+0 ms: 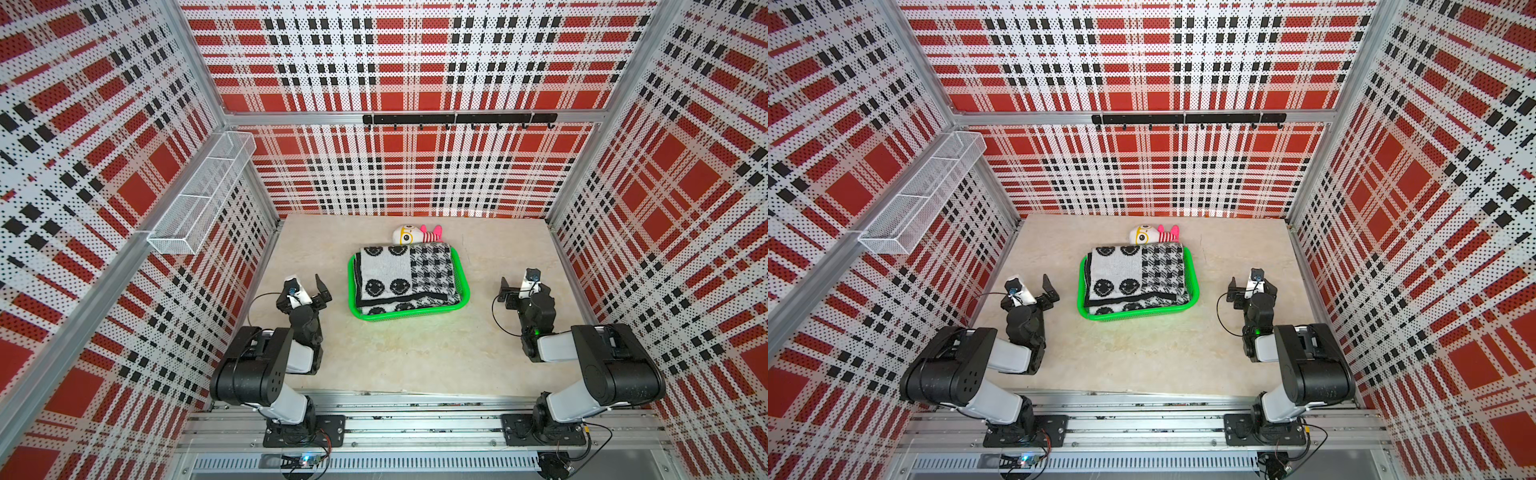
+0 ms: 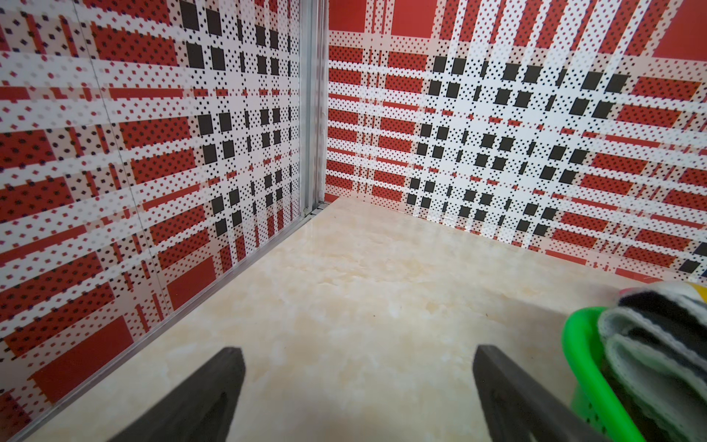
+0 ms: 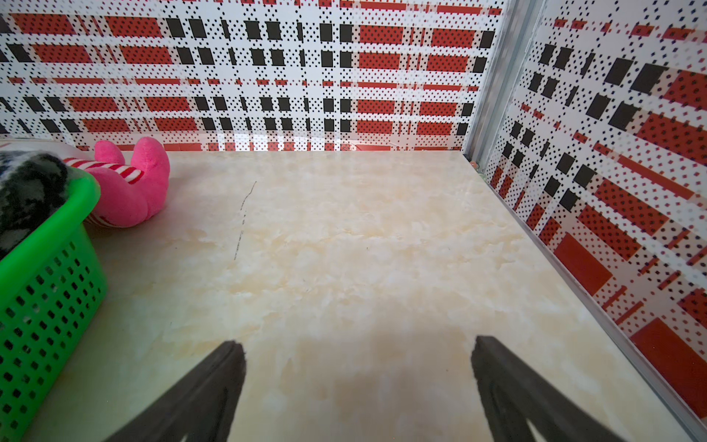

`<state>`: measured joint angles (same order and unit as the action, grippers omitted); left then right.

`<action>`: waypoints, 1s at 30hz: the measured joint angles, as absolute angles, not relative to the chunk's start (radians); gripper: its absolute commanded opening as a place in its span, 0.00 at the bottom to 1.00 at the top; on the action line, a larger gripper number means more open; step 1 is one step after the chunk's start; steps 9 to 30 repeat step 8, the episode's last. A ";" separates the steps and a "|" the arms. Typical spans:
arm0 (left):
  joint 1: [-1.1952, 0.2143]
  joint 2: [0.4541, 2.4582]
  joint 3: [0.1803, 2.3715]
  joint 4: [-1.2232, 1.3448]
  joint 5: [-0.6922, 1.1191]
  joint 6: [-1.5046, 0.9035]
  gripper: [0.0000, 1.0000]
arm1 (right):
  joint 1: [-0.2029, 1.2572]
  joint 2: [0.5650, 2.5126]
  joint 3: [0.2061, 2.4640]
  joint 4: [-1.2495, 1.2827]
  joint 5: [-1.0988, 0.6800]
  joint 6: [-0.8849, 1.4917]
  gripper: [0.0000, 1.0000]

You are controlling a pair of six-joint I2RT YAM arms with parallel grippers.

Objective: Put the folded scarf in the basket
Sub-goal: Reset both arms

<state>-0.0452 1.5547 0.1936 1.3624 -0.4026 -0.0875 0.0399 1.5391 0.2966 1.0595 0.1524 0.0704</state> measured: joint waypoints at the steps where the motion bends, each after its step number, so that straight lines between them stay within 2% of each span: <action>1: -0.045 1.555 0.194 1.362 -0.403 -0.088 0.99 | 0.040 1.539 0.297 1.060 0.152 0.070 1.00; 30: -0.045 1.555 0.194 1.362 -0.403 -0.088 0.99 | 0.039 1.539 0.297 1.060 0.150 0.070 1.00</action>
